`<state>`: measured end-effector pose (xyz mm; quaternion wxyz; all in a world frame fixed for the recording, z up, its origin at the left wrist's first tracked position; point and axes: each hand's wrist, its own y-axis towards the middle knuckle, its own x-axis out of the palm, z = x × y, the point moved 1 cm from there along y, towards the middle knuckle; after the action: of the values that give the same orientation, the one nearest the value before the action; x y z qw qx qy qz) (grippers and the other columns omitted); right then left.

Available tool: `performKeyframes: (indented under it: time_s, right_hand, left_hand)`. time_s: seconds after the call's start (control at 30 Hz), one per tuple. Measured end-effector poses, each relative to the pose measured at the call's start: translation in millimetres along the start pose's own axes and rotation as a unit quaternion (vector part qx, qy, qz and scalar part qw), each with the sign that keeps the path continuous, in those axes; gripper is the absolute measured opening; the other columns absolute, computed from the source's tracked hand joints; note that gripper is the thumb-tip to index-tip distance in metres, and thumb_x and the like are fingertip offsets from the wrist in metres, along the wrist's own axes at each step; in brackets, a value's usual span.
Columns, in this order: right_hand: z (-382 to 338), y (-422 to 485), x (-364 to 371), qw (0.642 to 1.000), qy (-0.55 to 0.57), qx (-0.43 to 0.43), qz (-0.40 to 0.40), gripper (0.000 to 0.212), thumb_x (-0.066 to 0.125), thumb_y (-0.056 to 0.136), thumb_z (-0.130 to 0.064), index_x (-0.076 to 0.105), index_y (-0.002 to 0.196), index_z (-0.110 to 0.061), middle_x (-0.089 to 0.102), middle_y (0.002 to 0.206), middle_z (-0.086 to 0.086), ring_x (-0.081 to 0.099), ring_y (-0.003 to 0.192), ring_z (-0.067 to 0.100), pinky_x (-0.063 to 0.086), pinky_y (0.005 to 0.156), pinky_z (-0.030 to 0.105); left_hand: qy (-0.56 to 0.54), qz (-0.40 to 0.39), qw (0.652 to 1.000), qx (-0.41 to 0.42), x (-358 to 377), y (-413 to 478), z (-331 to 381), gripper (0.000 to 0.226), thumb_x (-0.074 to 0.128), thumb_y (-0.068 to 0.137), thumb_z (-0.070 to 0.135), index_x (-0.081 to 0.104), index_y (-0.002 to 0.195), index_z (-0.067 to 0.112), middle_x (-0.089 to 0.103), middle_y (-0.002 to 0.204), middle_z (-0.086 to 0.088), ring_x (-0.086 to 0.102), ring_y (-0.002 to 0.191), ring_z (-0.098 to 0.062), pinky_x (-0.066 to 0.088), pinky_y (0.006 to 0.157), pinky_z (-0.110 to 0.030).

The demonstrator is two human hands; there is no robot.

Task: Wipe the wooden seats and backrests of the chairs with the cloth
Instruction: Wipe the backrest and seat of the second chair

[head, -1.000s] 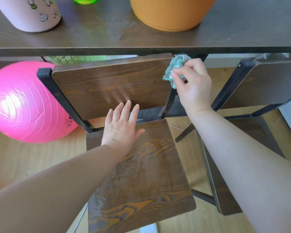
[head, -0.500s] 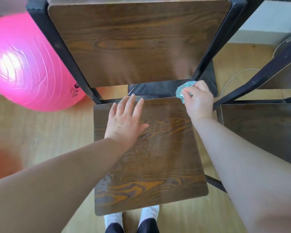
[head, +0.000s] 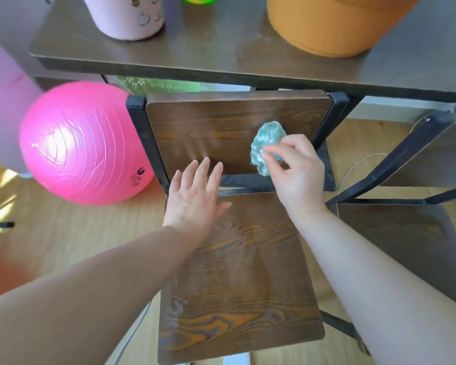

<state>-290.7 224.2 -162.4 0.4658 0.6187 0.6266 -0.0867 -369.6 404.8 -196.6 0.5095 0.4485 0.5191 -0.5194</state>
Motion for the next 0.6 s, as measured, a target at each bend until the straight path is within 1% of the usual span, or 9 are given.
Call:
performKeyframes:
  time_s: [0.07, 0.17, 0.3, 0.33, 0.43, 0.5, 0.6]
  right_hand:
    - [-25.8, 27.4, -8.2, 0.998, 0.005, -0.041, 0.036, 0.019, 0.068, 0.090, -0.025, 0.073, 0.099, -0.009, 0.061, 0.103, 0.006, 0.058, 0.099, 0.013, 0.048, 0.080, 0.014]
    - [-50.9, 59.6, -8.5, 0.993, 0.005, -0.080, 0.082, 0.016, 0.067, 0.090, -0.021, 0.075, 0.096, -0.008, 0.062, 0.097, 0.007, 0.059, 0.093, 0.018, 0.047, 0.078, 0.017]
    - [-56.2, 67.3, 6.4, 0.991, -0.017, -0.102, 0.081, 0.013, 0.067, 0.090, -0.018, 0.074, 0.094, -0.009, 0.062, 0.096, 0.006, 0.059, 0.090, 0.022, 0.046, 0.078, 0.021]
    - [-54.5, 64.5, 10.7, 0.990, -0.031, -0.111, 0.082, 0.013, 0.066, 0.090, -0.018, 0.074, 0.094, -0.008, 0.063, 0.096, 0.006, 0.059, 0.090, 0.023, 0.046, 0.077, 0.021]
    - [-49.0, 56.6, 20.7, 0.985, -0.054, -0.129, 0.101, 0.014, 0.065, 0.092, -0.018, 0.074, 0.092, -0.007, 0.063, 0.095, 0.007, 0.059, 0.088, 0.023, 0.049, 0.075, 0.025]
    - [-43.9, 48.5, 29.4, 0.985, -0.056, -0.130, 0.100, 0.013, 0.066, 0.091, -0.017, 0.074, 0.090, -0.007, 0.064, 0.093, 0.007, 0.058, 0.086, 0.022, 0.048, 0.074, 0.025]
    - [-26.3, 21.6, 53.3, 0.990, -0.064, -0.122, 0.034, 0.014, 0.065, 0.091, -0.017, 0.074, 0.092, -0.007, 0.064, 0.094, 0.006, 0.057, 0.087, 0.022, 0.046, 0.075, 0.024]
  left_hand:
    - [-0.002, 0.021, 1.000, 0.003, -15.4, 2.2, -4.6, 0.080, 0.039, 0.093, 0.062, 0.004, 0.155, 0.024, 0.012, 0.162, -0.004, 0.008, 0.148, -0.027, 0.011, 0.120, -0.047]
    - [-0.004, 0.038, 0.999, 0.002, -28.5, 1.8, -13.0, 0.081, 0.044, 0.090, 0.061, 0.014, 0.155, 0.022, 0.021, 0.159, -0.005, 0.017, 0.147, -0.029, 0.017, 0.118, -0.048]
    - [-0.006, 0.060, 0.998, -0.002, -29.1, -0.3, -24.4, 0.082, 0.059, 0.083, 0.060, 0.033, 0.150, 0.019, 0.038, 0.152, -0.008, 0.033, 0.140, -0.031, 0.029, 0.113, -0.052]
    - [-0.007, 0.058, 0.998, -0.001, -27.0, -1.4, -26.8, 0.083, 0.060, 0.083, 0.060, 0.033, 0.150, 0.019, 0.038, 0.152, -0.008, 0.033, 0.140, -0.031, 0.029, 0.113, -0.052]
    - [-0.013, 0.040, 0.999, 0.003, -15.4, -5.7, -33.1, 0.082, 0.051, 0.088, 0.060, 0.019, 0.154, 0.022, 0.024, 0.159, -0.005, 0.019, 0.146, -0.028, 0.018, 0.118, -0.049]
    - [-0.017, 0.028, 0.999, -0.001, -6.0, -10.2, -37.6, 0.081, 0.047, 0.091, 0.060, 0.013, 0.155, 0.023, 0.018, 0.160, -0.004, 0.014, 0.148, -0.027, 0.014, 0.119, -0.048]
    - [-0.022, -0.001, 1.000, -0.010, 11.4, -19.2, -43.4, 0.080, 0.043, 0.093, 0.061, 0.006, 0.155, 0.025, 0.011, 0.162, -0.003, 0.007, 0.149, -0.026, 0.010, 0.120, -0.047]
